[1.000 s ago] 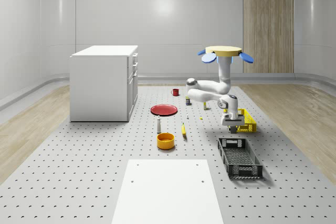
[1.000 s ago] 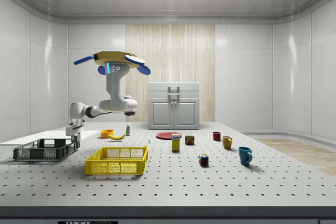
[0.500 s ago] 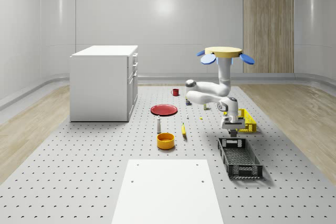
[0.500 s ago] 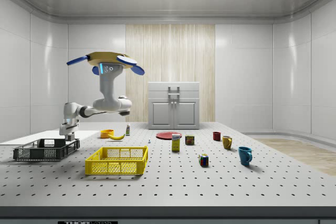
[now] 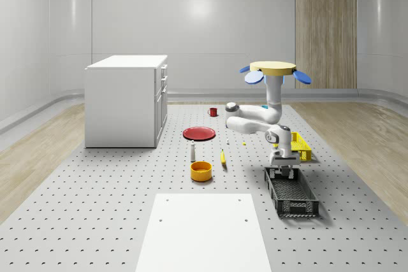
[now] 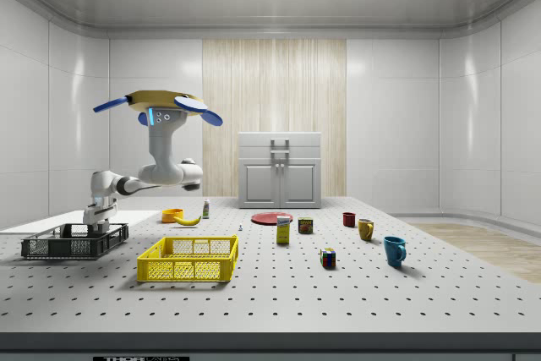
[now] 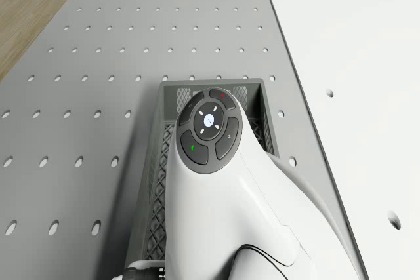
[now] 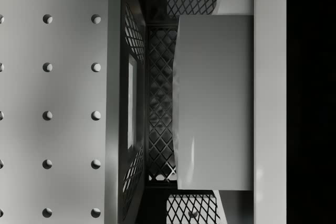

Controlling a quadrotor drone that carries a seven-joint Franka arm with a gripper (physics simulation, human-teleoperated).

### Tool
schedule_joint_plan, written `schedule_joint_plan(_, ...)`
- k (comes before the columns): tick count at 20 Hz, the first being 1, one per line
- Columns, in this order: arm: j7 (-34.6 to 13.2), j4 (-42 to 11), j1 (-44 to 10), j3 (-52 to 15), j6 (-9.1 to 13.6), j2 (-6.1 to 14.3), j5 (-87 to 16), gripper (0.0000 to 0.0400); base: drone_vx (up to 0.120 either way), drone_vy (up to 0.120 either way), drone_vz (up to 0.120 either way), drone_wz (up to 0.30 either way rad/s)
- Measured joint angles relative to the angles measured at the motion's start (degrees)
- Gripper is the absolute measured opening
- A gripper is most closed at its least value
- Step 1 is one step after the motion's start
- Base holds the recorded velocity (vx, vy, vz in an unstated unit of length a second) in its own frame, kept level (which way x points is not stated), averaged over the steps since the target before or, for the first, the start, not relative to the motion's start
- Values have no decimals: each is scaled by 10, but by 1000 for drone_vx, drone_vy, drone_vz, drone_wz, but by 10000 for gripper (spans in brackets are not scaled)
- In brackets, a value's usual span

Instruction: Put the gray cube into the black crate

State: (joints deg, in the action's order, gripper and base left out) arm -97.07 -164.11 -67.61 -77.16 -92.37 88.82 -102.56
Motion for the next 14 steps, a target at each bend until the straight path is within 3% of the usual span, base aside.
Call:
schedule_joint_plan(6,0,0,0,0,-1,1,0,251,120,0,-120,0)
schedule_joint_plan(14,0,0,-1,0,-2,2,1,251,120,0,-5,0)
